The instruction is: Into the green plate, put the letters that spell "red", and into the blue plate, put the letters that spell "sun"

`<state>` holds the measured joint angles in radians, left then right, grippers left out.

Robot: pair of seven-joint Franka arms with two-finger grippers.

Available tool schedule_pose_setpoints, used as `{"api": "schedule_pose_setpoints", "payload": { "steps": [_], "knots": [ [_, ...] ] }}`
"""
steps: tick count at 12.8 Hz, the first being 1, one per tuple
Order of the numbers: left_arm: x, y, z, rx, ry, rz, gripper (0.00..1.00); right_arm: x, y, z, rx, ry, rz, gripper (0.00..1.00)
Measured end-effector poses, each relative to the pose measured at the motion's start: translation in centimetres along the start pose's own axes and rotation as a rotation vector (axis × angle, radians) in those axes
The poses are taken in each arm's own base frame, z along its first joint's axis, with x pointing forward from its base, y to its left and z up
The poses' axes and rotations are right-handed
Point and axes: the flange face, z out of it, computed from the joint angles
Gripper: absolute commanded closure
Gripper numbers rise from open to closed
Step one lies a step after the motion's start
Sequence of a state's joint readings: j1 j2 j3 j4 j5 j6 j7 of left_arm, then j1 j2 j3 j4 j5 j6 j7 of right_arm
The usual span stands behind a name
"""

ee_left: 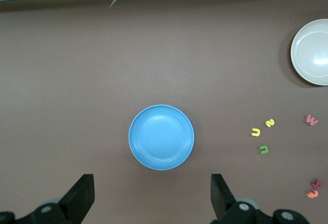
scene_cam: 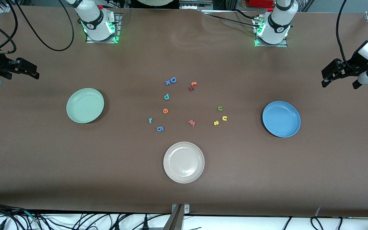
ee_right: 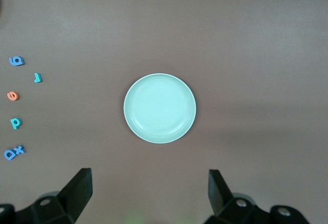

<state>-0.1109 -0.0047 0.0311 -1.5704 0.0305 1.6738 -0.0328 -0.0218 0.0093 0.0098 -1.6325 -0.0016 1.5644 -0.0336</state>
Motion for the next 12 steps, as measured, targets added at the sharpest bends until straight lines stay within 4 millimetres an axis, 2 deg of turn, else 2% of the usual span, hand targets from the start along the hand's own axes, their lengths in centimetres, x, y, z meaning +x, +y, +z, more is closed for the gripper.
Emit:
{"api": "schedule_pose_setpoints", "payload": {
  "steps": [7, 12],
  "knots": [
    [-0.12, -0.03, -0.3, 0.0, 0.005, 0.0, 0.0, -0.03, -0.17, 0.03, 0.0, -0.003, -0.003, 0.0],
    [-0.16, 0.8, -0.35, -0.002, 0.006, 0.014, 0.0, -0.24, -0.14, 0.2, 0.001, -0.023, -0.002, 0.0]
  ]
}}
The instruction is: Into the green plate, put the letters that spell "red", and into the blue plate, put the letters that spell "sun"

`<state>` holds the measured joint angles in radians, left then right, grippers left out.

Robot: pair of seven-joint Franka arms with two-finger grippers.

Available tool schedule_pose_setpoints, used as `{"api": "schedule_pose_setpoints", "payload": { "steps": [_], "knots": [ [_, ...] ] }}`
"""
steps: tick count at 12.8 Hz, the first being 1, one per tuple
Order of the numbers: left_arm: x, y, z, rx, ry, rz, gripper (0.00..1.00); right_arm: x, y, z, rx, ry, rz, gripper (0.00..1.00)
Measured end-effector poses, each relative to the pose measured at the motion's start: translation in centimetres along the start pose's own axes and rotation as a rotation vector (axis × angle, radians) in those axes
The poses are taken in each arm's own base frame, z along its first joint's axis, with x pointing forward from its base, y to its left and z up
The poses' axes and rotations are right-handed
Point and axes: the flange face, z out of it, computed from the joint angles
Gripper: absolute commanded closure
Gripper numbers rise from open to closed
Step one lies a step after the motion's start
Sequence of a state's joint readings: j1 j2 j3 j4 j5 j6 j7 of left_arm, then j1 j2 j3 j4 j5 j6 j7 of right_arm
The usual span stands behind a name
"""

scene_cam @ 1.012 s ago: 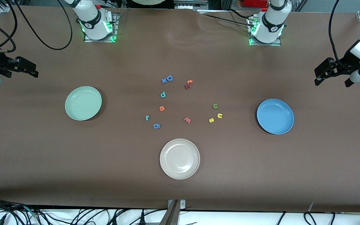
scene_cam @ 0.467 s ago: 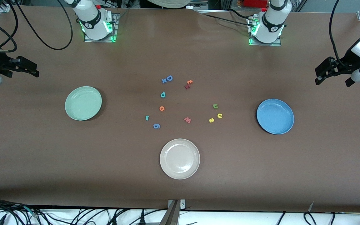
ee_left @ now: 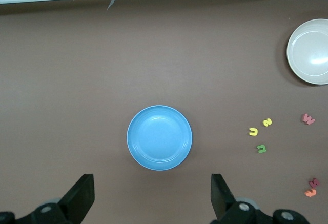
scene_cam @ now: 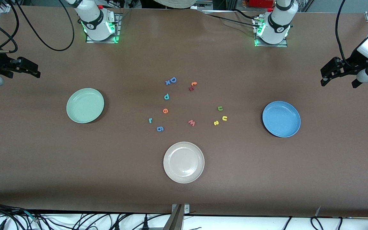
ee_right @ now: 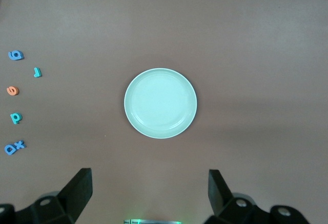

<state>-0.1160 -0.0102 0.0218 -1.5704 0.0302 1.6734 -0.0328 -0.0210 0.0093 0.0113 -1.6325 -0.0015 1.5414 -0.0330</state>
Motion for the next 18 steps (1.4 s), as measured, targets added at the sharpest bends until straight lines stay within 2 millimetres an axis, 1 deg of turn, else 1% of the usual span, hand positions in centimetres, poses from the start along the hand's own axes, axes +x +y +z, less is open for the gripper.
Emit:
{"api": "schedule_pose_setpoints", "payload": {
  "steps": [6, 7, 8, 9, 11, 12, 14, 16, 17, 18],
  "knots": [
    [0.0, 0.2, 0.0, 0.0, -0.002, 0.004, 0.0, -0.1, -0.2, 0.5, 0.001, -0.029, -0.004, 0.0],
    [0.0, 0.2, 0.0, 0.0, -0.001, 0.004, 0.0, -0.1, -0.9, 0.7, 0.0, -0.04, -0.017, 0.0],
    [-0.1, 0.2, -0.1, -0.001, 0.001, 0.004, 0.0, -0.2, -2.2, 1.1, -0.002, -0.058, -0.04, 0.0],
    [-0.2, 0.2, -0.3, -0.001, 0.004, 0.004, 0.0, -0.1, -4.1, 1.6, -0.007, -0.076, -0.074, 0.0],
    [-0.4, 0.2, -0.6, -0.001, 0.002, 0.004, 0.0, 0.2, -8.5, 3.1, -0.02, -0.109, -0.131, 0.0],
    [-0.7, 0.2, -0.3, 0.0, -0.018, 0.004, 0.0, 0.3, -10.7, 4.0, -0.03, -0.126, -0.125, 0.0],
    [-1.0, 0.4, 1.6, 0.001, -0.066, 0.009, 0.0, 0.4, -15.4, 6.1, -0.058, -0.153, -0.056, 0.0],
    [-1.4, 0.7, 3.2, 0.001, -0.1, 0.014, 0.0, 0.9, -20.2, 8.6, -0.07, -0.138, -0.018, 0.0],
    [-1.5, 1.2, 4.0, 0.0, -0.111, 0.018, 0.0, 1.4, -22.1, 10.0, -0.063, -0.126, -0.005, 0.0],
    [-1.5, 2.1, 5.0, -0.003, -0.113, 0.019, 0.0, 2.2, -23.5, 11.8, -0.051, -0.117, 0.01, 0.0]
  ]
}}
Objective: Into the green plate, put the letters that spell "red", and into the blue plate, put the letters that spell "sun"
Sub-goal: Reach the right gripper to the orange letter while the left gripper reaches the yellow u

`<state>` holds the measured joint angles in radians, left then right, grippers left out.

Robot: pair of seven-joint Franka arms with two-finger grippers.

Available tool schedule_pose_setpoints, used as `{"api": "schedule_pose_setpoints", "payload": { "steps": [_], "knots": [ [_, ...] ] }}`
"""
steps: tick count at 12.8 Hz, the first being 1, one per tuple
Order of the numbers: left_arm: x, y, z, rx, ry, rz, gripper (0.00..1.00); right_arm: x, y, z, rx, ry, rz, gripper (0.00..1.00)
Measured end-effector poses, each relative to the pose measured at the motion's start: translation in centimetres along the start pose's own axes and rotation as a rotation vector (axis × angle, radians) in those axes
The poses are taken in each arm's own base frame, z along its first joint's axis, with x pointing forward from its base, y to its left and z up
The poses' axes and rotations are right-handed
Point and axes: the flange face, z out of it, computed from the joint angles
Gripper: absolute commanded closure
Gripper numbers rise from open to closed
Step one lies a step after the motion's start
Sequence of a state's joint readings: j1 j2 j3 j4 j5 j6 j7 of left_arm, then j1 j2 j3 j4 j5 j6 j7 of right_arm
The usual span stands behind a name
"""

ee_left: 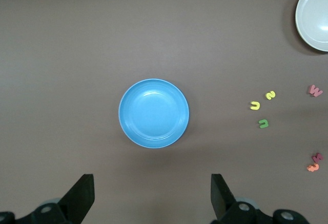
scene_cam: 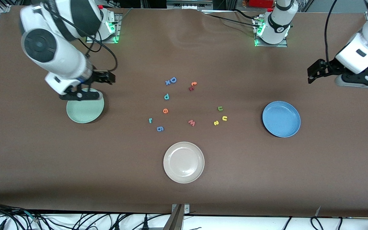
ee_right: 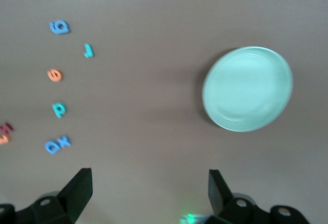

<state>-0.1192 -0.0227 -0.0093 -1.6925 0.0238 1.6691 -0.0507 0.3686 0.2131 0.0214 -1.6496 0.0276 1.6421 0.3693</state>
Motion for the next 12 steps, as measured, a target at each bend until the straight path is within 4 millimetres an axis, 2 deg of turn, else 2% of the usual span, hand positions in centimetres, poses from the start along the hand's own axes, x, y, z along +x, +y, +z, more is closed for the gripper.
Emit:
{"api": "schedule_pose_setpoints", "payload": {
  "steps": [2, 4, 8, 9, 12],
  "knots": [
    [0.3, 3.3, 3.4, -0.028, 0.013, -0.029, 0.0, 2.3, -3.1, 3.7, 0.021, 0.031, 0.034, 0.0],
    [0.4, 7.2, 7.5, -0.056, 0.01, -0.095, 0.0, 3.5, -6.6, 7.8, 0.025, 0.048, 0.057, 0.0],
    [1.3, 13.2, 14.8, -0.061, -0.052, -0.122, 0.0, 2.5, -15.8, 14.5, 0.048, 0.111, 0.124, 0.0],
    [1.6, 14.4, 16.7, -0.061, -0.07, -0.116, 0.0, 2.4, -17.2, 16.0, 0.058, 0.127, 0.127, 0.0],
    [2.3, 17.4, 22.6, -0.069, -0.102, -0.087, 0.01, 3.3, -19.2, 20.5, 0.103, 0.181, 0.17, 0.01]
  ]
}}
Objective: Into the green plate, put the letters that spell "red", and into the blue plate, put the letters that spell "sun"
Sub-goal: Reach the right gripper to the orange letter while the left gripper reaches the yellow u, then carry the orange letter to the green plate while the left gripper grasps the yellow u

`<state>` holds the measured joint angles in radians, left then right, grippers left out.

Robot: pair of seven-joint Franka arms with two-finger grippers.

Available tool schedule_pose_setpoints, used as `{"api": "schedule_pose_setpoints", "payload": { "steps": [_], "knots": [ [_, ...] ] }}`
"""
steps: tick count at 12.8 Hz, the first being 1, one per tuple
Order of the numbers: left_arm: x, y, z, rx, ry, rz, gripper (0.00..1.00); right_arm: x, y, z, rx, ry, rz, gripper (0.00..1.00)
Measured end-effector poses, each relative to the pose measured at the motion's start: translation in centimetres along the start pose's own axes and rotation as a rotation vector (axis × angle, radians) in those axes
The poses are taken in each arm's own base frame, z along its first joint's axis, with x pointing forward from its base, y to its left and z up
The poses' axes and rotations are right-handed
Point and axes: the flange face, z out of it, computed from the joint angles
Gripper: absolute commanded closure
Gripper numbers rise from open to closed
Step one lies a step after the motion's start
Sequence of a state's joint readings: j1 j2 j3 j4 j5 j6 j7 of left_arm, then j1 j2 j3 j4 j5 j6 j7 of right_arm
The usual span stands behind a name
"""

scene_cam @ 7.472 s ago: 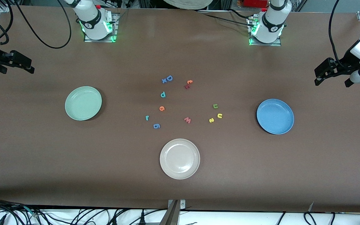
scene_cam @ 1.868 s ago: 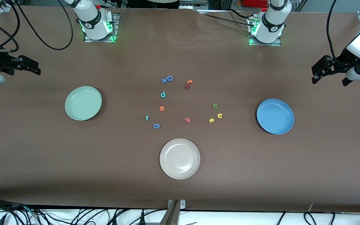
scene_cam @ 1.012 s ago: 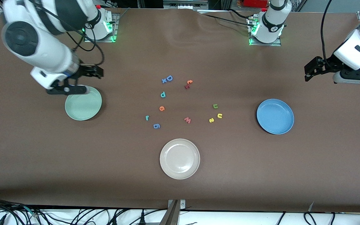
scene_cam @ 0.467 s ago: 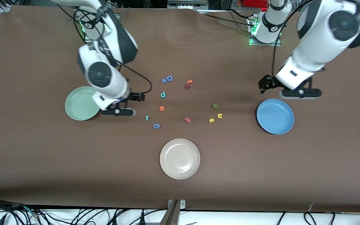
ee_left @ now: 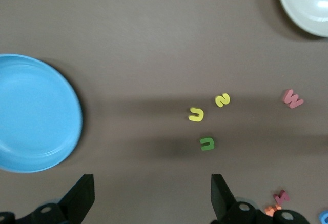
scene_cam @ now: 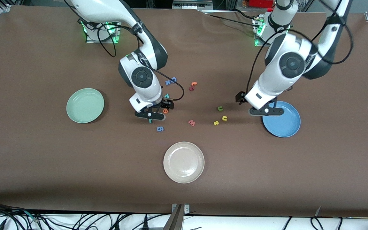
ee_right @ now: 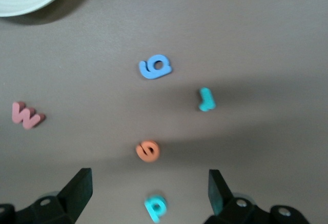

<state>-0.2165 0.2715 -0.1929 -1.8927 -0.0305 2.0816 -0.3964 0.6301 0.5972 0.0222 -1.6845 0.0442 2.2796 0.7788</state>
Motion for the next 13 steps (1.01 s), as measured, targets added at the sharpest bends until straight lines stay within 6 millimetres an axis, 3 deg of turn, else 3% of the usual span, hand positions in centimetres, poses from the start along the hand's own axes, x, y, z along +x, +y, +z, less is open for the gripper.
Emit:
{"api": "schedule_pose_setpoints", "payload": {
  "steps": [2, 4, 6, 10, 13],
  "knots": [
    [1.0, 1.1, 4.4, -0.013, -0.002, 0.007, 0.01, -0.8, -0.9, 3.0, 0.009, 0.011, 0.006, 0.06],
    [1.6, 1.4, 7.5, -0.023, -0.004, 0.005, 0.01, -1.2, -1.0, 4.8, -0.017, 0.007, -0.011, 0.09],
    [1.8, 2.2, 9.8, -0.027, 0.0, 0.014, 0.01, -1.7, -1.1, 5.8, -0.037, 0.007, -0.031, 0.1],
    [1.9, 3.8, 13.9, -0.04, 0.031, 0.014, 0.03, -2.0, -1.1, 7.5, -0.04, 0.015, -0.043, 0.28],
    [2.4, 3.6, 16.5, -0.042, 0.054, 0.005, 0.03, -2.0, -1.0, 7.9, -0.043, 0.015, -0.043, 0.36]
  ]
}}
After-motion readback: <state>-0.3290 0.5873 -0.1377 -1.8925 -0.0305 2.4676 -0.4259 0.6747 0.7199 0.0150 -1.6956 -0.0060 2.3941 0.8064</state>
